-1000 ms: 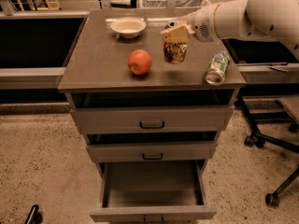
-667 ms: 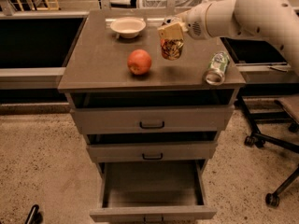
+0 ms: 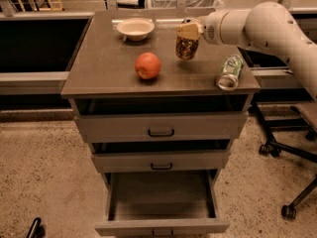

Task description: Pick orange can from bottom drawer and place on counter

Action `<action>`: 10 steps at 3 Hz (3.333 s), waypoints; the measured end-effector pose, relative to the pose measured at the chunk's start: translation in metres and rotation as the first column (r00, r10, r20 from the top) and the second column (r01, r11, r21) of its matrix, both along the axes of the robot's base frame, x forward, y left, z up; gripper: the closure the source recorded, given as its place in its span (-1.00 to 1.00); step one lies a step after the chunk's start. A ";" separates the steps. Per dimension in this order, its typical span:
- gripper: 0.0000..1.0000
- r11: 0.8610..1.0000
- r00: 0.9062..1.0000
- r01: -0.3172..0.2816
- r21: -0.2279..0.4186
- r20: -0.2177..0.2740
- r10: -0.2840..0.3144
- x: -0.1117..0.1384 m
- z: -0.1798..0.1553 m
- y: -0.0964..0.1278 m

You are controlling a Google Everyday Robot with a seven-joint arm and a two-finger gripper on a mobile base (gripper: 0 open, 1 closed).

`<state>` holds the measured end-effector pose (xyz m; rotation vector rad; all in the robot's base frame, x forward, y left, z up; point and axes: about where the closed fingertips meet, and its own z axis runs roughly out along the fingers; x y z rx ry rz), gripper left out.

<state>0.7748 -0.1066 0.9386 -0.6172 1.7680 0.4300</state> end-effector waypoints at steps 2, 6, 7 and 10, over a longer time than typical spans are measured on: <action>0.63 0.993 0.993 0.101 -0.064 -0.053 -0.105 0.012 -0.008 -0.021; -1.00 0.991 0.992 0.124 -0.057 -0.005 -0.125 0.015 -0.041 -0.046; -1.00 0.994 0.996 0.090 -0.066 -0.002 -0.091 0.014 -0.035 -0.040; -1.00 0.973 0.977 -0.150 -0.174 0.128 0.173 -0.034 0.050 -0.094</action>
Offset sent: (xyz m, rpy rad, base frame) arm 0.0126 -0.0442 -0.0059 -0.1554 0.0883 -0.1796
